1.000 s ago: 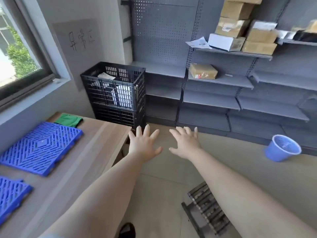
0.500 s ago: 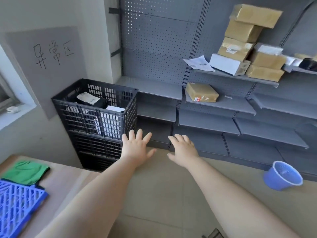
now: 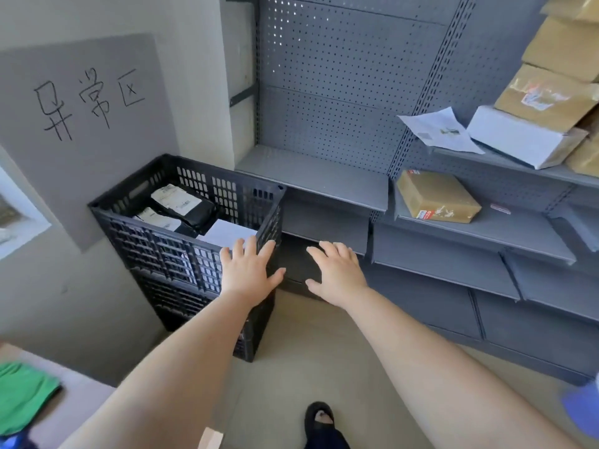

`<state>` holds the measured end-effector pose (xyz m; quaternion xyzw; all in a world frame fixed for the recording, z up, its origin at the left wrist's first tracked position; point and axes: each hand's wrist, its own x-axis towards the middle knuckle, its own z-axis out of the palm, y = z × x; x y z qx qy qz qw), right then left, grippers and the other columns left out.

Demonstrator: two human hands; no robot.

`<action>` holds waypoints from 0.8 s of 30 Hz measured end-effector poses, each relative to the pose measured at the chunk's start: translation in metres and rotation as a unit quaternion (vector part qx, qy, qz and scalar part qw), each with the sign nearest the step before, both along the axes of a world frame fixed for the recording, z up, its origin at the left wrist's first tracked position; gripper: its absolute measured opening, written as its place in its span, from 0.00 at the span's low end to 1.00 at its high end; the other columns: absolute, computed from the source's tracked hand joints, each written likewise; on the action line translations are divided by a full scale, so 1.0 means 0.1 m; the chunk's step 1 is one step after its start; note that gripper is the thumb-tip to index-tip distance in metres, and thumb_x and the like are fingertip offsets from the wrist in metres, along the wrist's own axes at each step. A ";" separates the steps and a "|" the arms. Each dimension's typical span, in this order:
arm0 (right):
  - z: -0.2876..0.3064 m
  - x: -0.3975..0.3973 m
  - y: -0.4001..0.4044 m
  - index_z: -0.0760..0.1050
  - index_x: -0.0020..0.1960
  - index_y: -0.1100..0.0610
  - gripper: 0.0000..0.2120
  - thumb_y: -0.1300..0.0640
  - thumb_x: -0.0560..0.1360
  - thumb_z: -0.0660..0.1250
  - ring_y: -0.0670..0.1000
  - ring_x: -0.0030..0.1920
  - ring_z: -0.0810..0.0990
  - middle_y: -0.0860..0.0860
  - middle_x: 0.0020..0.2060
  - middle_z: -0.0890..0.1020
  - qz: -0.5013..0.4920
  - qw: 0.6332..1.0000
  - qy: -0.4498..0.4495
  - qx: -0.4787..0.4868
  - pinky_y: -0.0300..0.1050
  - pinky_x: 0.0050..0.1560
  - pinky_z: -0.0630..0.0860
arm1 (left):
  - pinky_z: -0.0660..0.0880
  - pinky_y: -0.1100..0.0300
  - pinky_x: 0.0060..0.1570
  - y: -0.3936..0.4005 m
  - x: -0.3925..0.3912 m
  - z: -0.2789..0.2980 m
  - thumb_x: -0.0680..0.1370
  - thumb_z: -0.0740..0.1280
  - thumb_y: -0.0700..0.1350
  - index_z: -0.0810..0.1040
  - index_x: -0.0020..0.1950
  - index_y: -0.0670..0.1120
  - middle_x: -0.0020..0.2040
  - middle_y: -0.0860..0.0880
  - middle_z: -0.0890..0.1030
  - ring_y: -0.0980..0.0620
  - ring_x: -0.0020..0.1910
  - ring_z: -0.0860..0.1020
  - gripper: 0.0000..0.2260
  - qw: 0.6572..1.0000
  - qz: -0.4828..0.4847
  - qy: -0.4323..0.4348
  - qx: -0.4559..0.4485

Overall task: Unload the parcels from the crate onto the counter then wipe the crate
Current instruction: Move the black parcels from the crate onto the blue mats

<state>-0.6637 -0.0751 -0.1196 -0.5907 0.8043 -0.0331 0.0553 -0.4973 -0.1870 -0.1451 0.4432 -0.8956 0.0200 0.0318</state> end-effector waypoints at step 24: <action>-0.41 -0.02 -4.53 0.61 0.76 0.51 0.30 0.49 0.77 0.65 0.56 0.72 0.60 0.51 0.73 0.64 0.328 0.938 -0.076 0.081 0.52 0.72 0.61 | 0.60 0.45 0.71 -3.02 0.05 -0.37 0.79 0.58 0.63 0.57 0.78 0.54 0.77 0.47 0.61 0.43 0.75 0.57 0.29 0.897 0.415 0.124 0.091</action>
